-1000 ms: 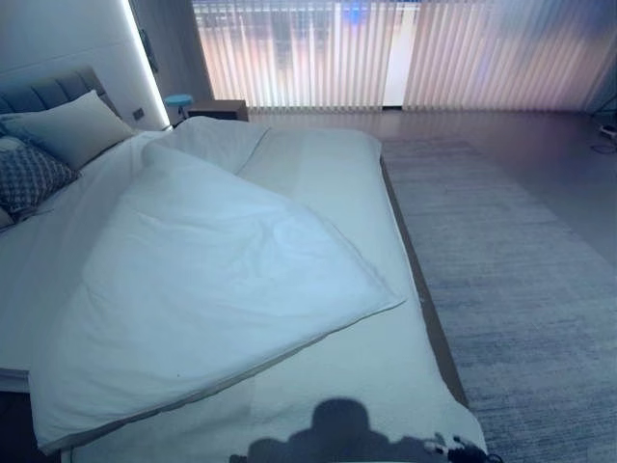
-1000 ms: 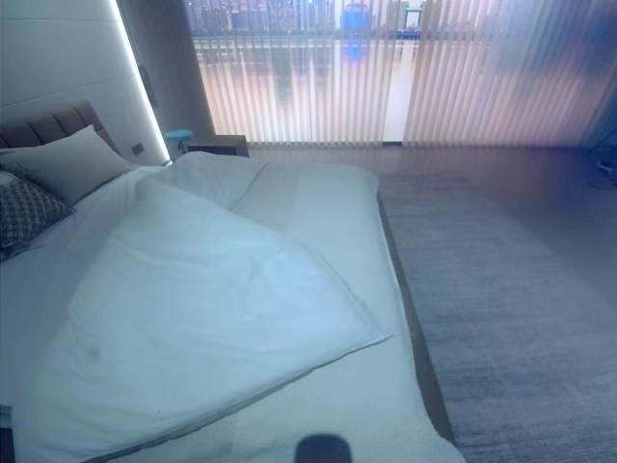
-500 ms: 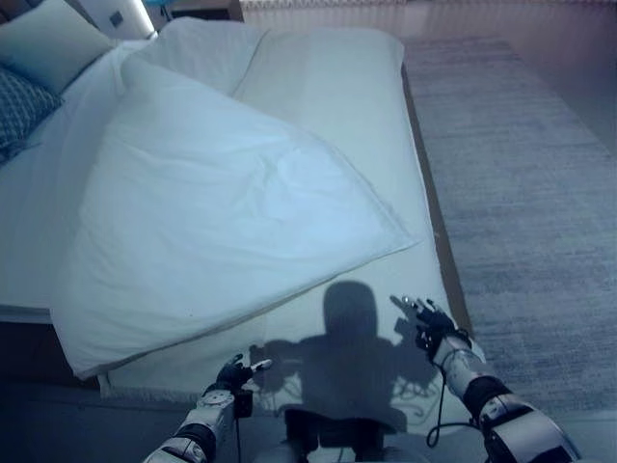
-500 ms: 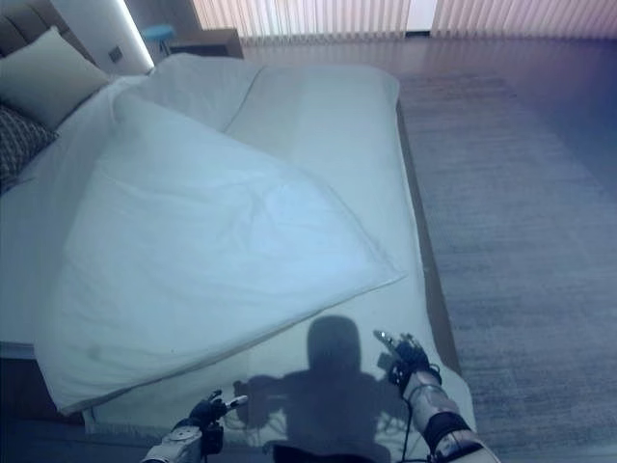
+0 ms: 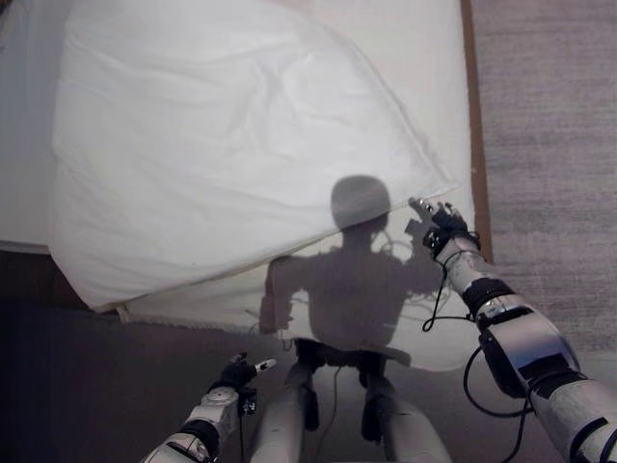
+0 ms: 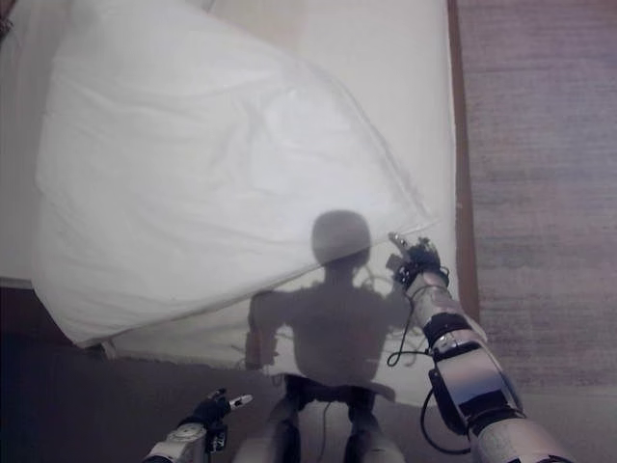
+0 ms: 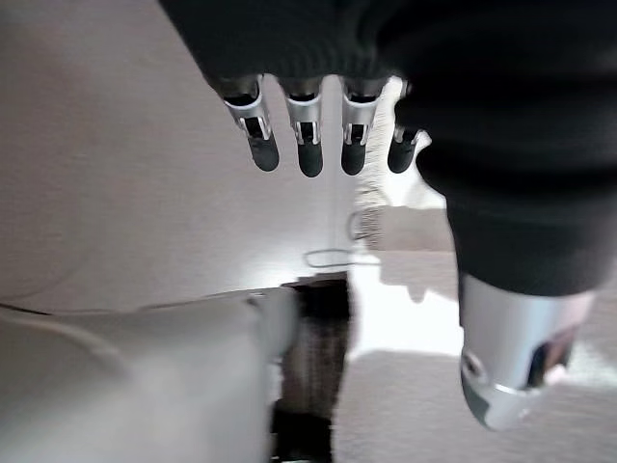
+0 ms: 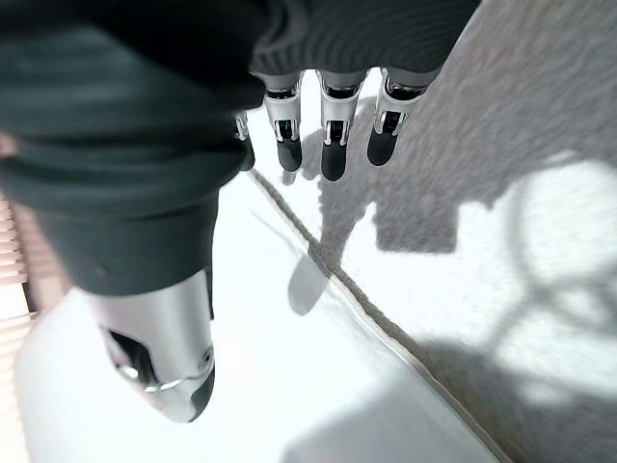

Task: Make the bed

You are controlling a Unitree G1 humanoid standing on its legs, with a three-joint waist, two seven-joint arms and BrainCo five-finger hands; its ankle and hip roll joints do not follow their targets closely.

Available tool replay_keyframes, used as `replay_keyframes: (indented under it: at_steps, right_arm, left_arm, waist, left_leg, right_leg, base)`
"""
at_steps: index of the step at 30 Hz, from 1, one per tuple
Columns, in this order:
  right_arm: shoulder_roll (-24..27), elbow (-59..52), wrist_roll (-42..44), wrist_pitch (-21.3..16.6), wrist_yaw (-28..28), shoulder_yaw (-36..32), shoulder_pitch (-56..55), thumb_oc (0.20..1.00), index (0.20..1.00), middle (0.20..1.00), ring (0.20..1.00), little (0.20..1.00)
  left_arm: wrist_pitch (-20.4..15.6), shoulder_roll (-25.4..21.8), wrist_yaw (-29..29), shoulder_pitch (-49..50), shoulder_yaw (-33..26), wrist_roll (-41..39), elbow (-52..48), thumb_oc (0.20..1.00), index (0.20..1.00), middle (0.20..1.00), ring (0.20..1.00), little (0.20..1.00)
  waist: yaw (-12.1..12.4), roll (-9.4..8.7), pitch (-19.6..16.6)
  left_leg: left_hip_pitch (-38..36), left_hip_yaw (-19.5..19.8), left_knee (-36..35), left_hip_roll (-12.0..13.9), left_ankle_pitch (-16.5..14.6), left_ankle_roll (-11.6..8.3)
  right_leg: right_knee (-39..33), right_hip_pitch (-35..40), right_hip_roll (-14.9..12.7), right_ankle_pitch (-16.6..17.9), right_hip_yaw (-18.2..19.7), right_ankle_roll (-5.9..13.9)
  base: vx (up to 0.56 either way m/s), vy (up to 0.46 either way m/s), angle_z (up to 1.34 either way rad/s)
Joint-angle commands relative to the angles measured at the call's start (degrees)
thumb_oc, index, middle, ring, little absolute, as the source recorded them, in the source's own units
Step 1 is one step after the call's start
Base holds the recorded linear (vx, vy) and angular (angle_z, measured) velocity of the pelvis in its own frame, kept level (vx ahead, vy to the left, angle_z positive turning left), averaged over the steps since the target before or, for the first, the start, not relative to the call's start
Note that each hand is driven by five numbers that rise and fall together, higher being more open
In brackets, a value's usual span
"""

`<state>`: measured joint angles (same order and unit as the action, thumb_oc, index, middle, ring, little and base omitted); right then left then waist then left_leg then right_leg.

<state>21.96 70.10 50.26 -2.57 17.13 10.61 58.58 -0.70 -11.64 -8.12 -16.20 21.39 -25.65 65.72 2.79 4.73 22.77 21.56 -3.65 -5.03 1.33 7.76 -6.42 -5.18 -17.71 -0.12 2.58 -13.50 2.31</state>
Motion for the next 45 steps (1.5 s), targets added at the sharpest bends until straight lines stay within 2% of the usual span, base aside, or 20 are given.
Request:
replay_keyframes:
  at_steps: [1,13,19,27,28,29,30,31,32,38,39,40,41,42,43,45]
  right_arm:
    - [1.58,1.18,1.04,-2.75,1.31,-0.17,5.76,1.0,1.0,1.0,1.0,1.0]
    - [4.12,-0.74,1.56,-5.84,3.16,4.24,16.94,1.0,1.0,1.0,1.0,1.0]
    - [4.49,0.43,-0.5,-5.18,2.72,7.16,20.95,1.0,1.0,1.0,1.0,1.0]
    - [5.8,5.01,-9.62,-1.71,1.61,15.31,26.88,1.0,1.0,1.0,1.0,1.0]
    - [6.14,5.53,-11.83,-0.94,1.6,17.25,28.24,0.906,0.906,0.906,0.906,0.906]
    - [6.25,5.92,-12.91,-0.5,1.41,18.14,28.66,0.46,0.46,0.46,0.46,0.46]
    - [6.32,6.17,-13.56,-0.26,1.79,18.65,29.05,0.282,0.282,0.282,0.282,0.282]
    - [6.41,6.09,-13.59,-0.18,1.81,18.79,29.16,0.216,0.216,0.216,0.216,0.216]
    - [6.43,6.02,-13.43,-0.13,1.87,19.03,29.36,0.2,0.2,0.2,0.2,0.2]
    - [6.61,4.9,-12.69,-0.44,2.92,19.22,29.15,0.219,0.219,0.219,0.219,0.219]
    - [6.28,3.39,-10.49,-1.29,3.55,17.95,28.08,0.438,0.438,0.438,0.438,0.438]
    - [5.92,2.76,-9.38,-1.73,3.79,17.35,27.51,0.533,0.533,0.533,0.533,0.533]
    - [5.37,1.68,-7.82,-2.43,4.01,16.32,26.68,0.912,0.912,0.912,0.912,0.912]
    - [5.37,1.6,-7.83,-2.42,4.06,16.29,26.6,0.912,0.912,0.912,0.912,0.912]
    - [4.18,0.64,-6.29,-3.48,4.72,14.72,25.11,1.0,1.0,1.0,1.0,1.0]
    - [3.59,-0.17,-5.31,-4.12,5.37,13.76,24.13,1.0,1.0,1.0,1.0,1.0]
  left_arm:
    - [-0.39,0.9,-1.11,-2.0,3.13,-0.27,0.88,1.0,1.0,1.0,1.0,1.0]
    - [-1.84,1.06,-2.71,-4.25,6.35,-3.61,-4.07,1.0,1.0,1.0,1.0,1.0]
    - [-2.15,1.38,-2.83,-5.11,7.76,-4.0,-5.41,1.0,1.0,1.0,1.0,1.0]
    - [-2.94,1.06,-3.17,-6.15,9.72,-4.72,-7.95,1.0,1.0,1.0,1.0,1.0]
    - [-3.44,0.81,-3.48,-6.51,10.24,-4.94,-8.91,1.0,1.0,1.0,1.0,1.0]
    - [-3.47,0.79,-3.63,-6.68,10.24,-5.25,-9.34,1.0,1.0,1.0,1.0,1.0]
    - [-3.54,0.88,-3.82,-6.83,10.34,-5.52,-9.56,1.0,1.0,1.0,1.0,1.0]
    - [-3.52,0.89,-3.85,-6.89,10.45,-5.7,-9.69,1.0,1.0,1.0,1.0,1.0]
    - [-3.58,0.89,-4.02,-6.91,10.56,-6.0,-9.82,1.0,1.0,1.0,1.0,1.0]
    - [-3.48,1.01,-4.6,-7.7,10.67,-6.89,-9.75,1.0,1.0,1.0,1.0,1.0]
    - [-3.34,1.16,-4.92,-7.76,10.51,-7.01,-9.63,1.0,1.0,1.0,1.0,1.0]
    - [-3.19,1.3,-4.99,-7.83,10.57,-6.98,-9.45,1.0,1.0,1.0,1.0,1.0]
    - [-3.1,1.34,-5.12,-7.81,10.64,-6.92,-9.26,1.0,1.0,1.0,1.0,1.0]
    - [-3.1,1.32,-5.12,-7.78,10.65,-6.92,-9.27,1.0,1.0,1.0,1.0,1.0]
    - [-2.88,1.28,-5.39,-7.81,10.47,-6.81,-9.04,1.0,1.0,1.0,1.0,1.0]
    - [-2.73,1.25,-5.47,-7.82,10.33,-6.75,-8.7,1.0,1.0,1.0,1.0,1.0]
  waist:
    - [1.15,-2.6,1.18]
    - [2.27,-2.68,5.96]
    - [2.95,-2.41,7.01]
    - [4.22,-2.11,7.02]
    - [4.56,-2.19,7.02]
    - [4.65,-2.19,7.02]
    - [4.75,-2.21,7.02]
    - [4.87,-2.16,7.02]
    - [4.89,-2.17,7.02]
    - [4.88,-1.85,7.02]
    - [4.6,-1.81,7.02]
    - [4.44,-1.76,7.02]
    - [4.24,-1.76,7.02]
    - [4.25,-1.78,7.02]
    - [4.02,-1.79,7.02]
    - [3.87,-1.92,7.02]
  left_leg:
    - [-1.05,0.13,0.03,-2.6,-0.85,3.38]
    - [5.18,2.34,0.03,-2.67,0.99,2.93]
    - [6.77,3.29,0.03,-2.82,1.58,2.82]
    - [9.83,5.08,0.03,-3.29,2.49,2.64]
    - [10.88,5.7,0.05,-3.44,2.81,2.59]
    - [11.45,6.06,0.12,-3.53,2.97,2.55]
    - [12.01,6.33,0.17,-3.62,3.09,2.51]
    - [12.43,6.71,0.22,-3.69,3.2,2.49]
    - [12.89,7.03,0.29,-3.81,3.32,2.48]
    - [14.74,8.6,0.59,-4.38,3.87,2.27]
    - [14.89,8.95,0.54,-4.58,3.92,2.26]
    - [14.89,8.9,0.52,-4.64,3.91,2.23]
    - [14.77,8.85,0.52,-4.76,3.87,2.2]
    - [14.74,8.85,0.52,-4.77,3.87,2.2]
    - [14.6,8.64,0.53,-4.85,3.75,2.31]
    - [14.49,8.25,0.54,-4.92,3.62,2.38]
  right_leg:
    - [3.18,-3.18,-1.98,3.1,4.99,3.42]
    - [4.68,-9.1,-1.99,3.64,3.67,3.52]
    - [5.1,-10.41,-2.24,3.55,3.02,3.5]
    - [5.63,-12.8,-2.88,3.35,1.28,3.34]
    - [5.8,-13.49,-2.96,3.22,0.91,3.3]
    - [6.04,-13.98,-3.04,3.06,0.7,3.19]
    - [6.25,-14.42,-3.12,2.91,0.36,3.12]
    - [6.47,-14.69,-3.24,2.69,0.12,3.03]
    - [6.76,-15.03,-3.35,2.46,-0.13,2.99]
    - [8.58,-16.55,-4.19,1.32,-1.39,2.86]
    - [8.99,-16.81,-4.47,1.07,-1.61,2.85]
    - [9.11,-16.92,-4.59,1.0,-1.75,2.87]
    - [9.09,-16.85,-4.73,1.0,-1.78,2.96]
    - [9.09,-16.82,-4.74,0.99,-1.78,2.96]
    - [9.02,-16.75,-4.91,1.13,-1.51,3.05]
    - [8.78,-16.6,-5.03,1.38,-1.09,3.17]
  base:
    - [-0.06,-0.012,0.1]
    - [-0.03,-0.006,0.07]
    - [0.0,-0.001,0.04]
    - [0.0,-0.016,0.07]
    - [0.0,-0.029,0.07]
    - [0.0,-0.043,0.08]
    - [0.0,-0.029,0.06]
    - [-0.01,-0.026,0.03]
    - [0.0,0.0,0.0]
    - [0.0,0.006,0.09]
    - [0.0,0.054,0.13]
    - [0.0,0.075,0.1]
    - [0.0,0.05,0.09]
    - [0.0,0.084,0.09]
    - [0.0,0.057,0.06]
    - [-0.01,0.074,0.03]
